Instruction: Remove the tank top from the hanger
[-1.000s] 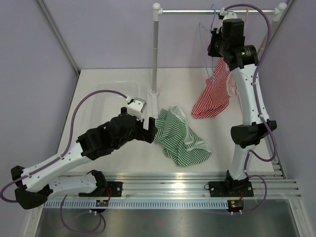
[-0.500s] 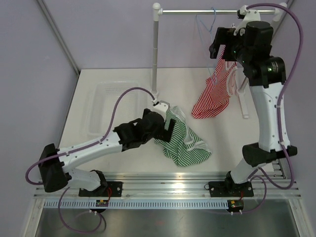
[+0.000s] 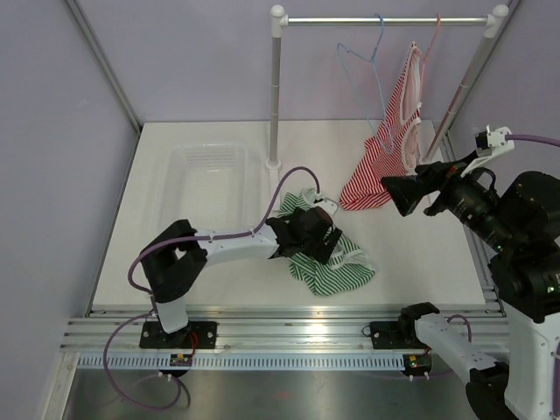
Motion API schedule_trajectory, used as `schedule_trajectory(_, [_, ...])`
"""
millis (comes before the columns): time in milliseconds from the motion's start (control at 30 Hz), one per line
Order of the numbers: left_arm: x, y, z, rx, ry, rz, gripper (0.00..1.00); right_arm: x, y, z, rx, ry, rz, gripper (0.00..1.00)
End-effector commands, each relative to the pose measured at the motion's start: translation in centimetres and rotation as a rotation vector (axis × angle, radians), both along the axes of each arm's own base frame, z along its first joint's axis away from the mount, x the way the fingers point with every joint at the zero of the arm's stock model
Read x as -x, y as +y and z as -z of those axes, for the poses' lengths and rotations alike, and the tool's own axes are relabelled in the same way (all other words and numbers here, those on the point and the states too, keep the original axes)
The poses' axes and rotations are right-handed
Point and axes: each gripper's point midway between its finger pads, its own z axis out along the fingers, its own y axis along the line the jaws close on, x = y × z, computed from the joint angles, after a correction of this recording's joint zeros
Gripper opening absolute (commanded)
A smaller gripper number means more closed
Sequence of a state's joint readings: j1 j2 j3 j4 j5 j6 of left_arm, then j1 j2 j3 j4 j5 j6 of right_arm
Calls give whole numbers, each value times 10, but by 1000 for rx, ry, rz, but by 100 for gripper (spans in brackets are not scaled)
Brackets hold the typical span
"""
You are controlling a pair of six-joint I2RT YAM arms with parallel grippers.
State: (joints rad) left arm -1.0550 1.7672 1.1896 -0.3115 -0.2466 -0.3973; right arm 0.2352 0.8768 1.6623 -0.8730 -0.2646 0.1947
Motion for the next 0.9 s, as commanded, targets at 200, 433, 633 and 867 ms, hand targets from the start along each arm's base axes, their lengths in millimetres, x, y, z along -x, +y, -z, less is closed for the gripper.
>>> schedule_trajectory(200, [6,-42,54,19,61,43,67,43,49,2,-70,-26,-364,100])
schedule_trajectory(433, [6,-45,4,72,19,40,0,48,42,0,-58,-56,-329,100])
schedule_trajectory(633, [-17,1,-103,96,-189,-109,0,45,30,0,-44,-69,-247,99])
schedule_trajectory(867, [-36,69,-205,115,-331,-266,0,39,22,0,-24,-61,-189,100])
